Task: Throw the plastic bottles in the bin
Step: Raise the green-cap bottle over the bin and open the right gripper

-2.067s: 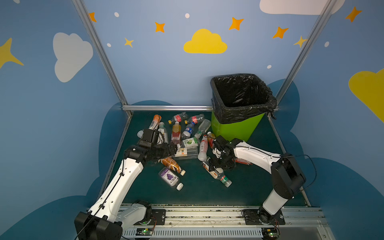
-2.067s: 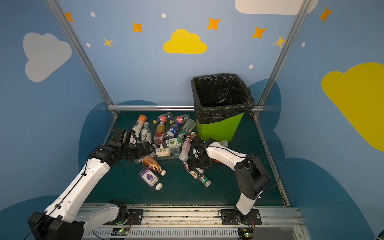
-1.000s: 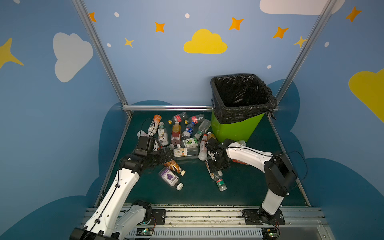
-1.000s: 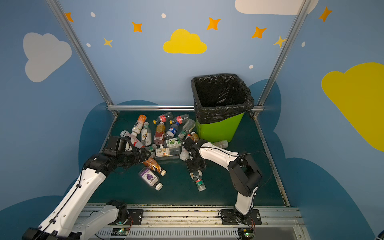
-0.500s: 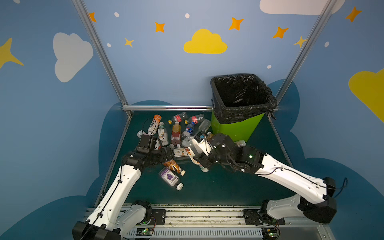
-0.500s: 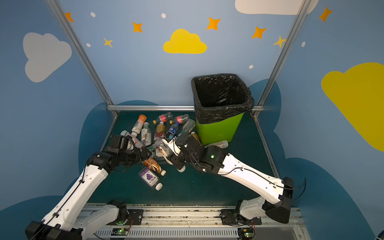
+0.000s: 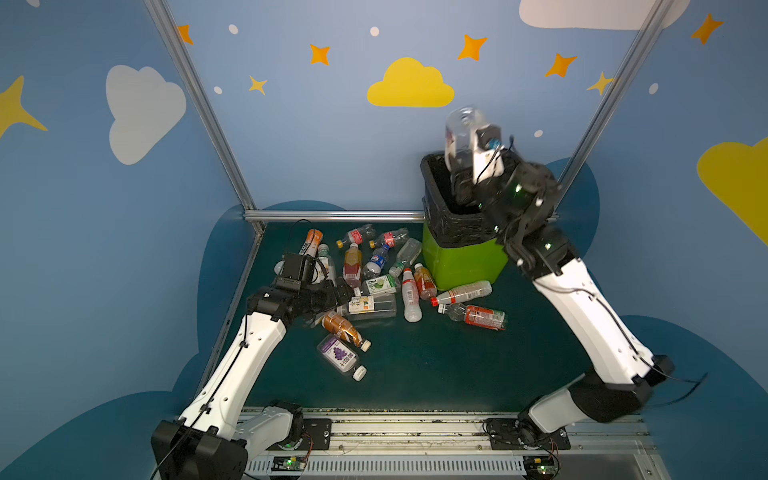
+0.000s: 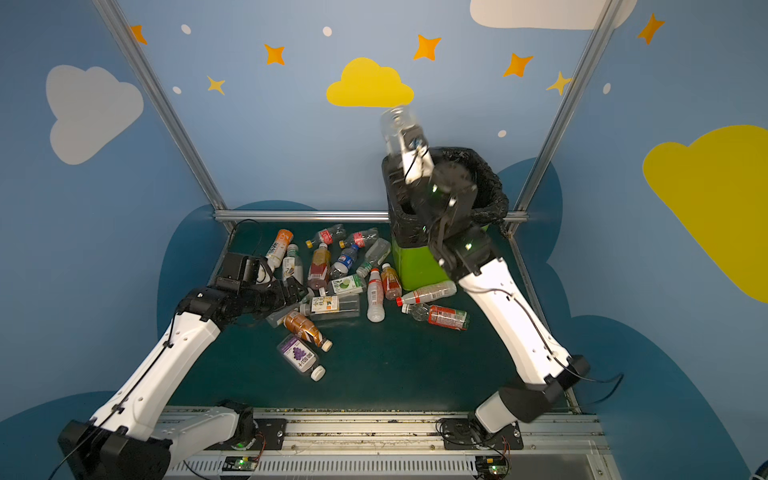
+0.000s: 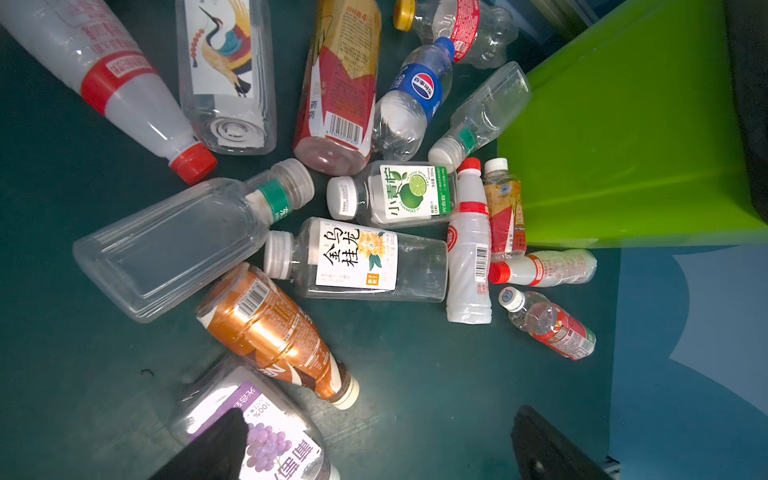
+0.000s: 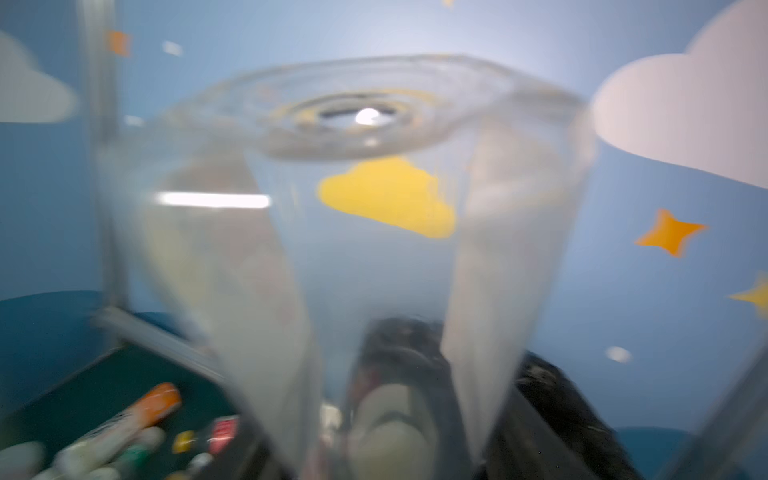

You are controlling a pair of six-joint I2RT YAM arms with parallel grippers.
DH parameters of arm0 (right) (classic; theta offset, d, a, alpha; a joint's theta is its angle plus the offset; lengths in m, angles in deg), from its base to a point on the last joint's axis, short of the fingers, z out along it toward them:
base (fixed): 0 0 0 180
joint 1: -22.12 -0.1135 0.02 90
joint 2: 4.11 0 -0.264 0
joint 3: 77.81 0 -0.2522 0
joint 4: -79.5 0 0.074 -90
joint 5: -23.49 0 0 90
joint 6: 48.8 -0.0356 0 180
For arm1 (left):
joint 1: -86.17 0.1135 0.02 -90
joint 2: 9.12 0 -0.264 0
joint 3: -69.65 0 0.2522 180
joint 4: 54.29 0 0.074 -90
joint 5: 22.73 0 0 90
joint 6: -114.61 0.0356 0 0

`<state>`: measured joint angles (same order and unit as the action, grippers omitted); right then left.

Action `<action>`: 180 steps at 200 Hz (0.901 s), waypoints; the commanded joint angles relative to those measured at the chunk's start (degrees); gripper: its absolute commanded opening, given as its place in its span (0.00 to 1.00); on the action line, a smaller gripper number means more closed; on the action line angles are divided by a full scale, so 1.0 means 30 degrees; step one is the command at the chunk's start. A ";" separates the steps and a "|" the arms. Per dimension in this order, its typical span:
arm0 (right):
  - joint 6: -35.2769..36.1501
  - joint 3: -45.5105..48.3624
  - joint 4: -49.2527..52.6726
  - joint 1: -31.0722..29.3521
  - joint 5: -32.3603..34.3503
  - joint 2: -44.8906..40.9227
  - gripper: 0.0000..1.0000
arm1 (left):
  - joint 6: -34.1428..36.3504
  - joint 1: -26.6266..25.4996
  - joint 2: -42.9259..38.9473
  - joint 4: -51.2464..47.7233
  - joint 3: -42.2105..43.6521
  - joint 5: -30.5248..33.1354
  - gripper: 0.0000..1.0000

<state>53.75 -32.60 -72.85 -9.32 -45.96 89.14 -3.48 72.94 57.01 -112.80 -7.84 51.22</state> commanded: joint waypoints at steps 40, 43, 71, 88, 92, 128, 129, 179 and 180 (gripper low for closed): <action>-0.5535 -0.1241 0.8568 0.2369 -0.2514 -0.2715 0.91 | -0.0229 -0.1519 -0.0310 -0.0507 -0.0319 0.0373 0.99; -0.5607 -0.1116 0.8848 0.2454 -0.2487 -0.2936 0.91 | -0.0267 -0.1662 -0.0305 -0.0520 -0.0295 0.0437 0.99; -0.6418 0.0831 1.1120 0.2922 -0.2184 -0.5044 0.91 | -0.0750 -0.3274 0.0550 -0.0519 -0.0239 0.1181 0.87; -0.7258 0.2586 1.3037 0.3065 -0.1760 -0.6427 0.90 | -0.1400 -0.4147 0.1586 -0.0473 -0.0550 0.1832 0.80; -0.7434 0.3106 1.3490 0.3081 -0.1777 -0.6796 0.90 | -0.1554 -0.4328 0.1861 -0.0422 -0.0724 0.1883 0.80; -0.9547 0.9117 1.5930 0.3054 -0.4381 -1.0547 0.88 | -0.2375 -0.6288 0.4327 0.0575 -0.2241 0.2698 0.78; -0.9664 0.9306 1.5977 0.3046 -0.4445 -1.0650 0.88 | -0.2393 -0.6344 0.4414 0.0612 -0.2292 0.2706 0.78; -1.2952 1.5785 1.6628 0.2636 -0.7697 -1.3124 0.82 | -0.1947 -0.7286 0.9708 0.0865 -0.5977 0.2259 0.72; -1.2993 1.5833 1.6634 0.2632 -0.7743 -1.3125 0.82 | -0.1901 -0.7311 0.9829 0.0831 -0.6094 0.2252 0.72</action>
<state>21.23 10.30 -25.40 -0.60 -63.31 51.68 -10.17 51.36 80.31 -110.00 -20.76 57.51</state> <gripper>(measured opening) 0.832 0.731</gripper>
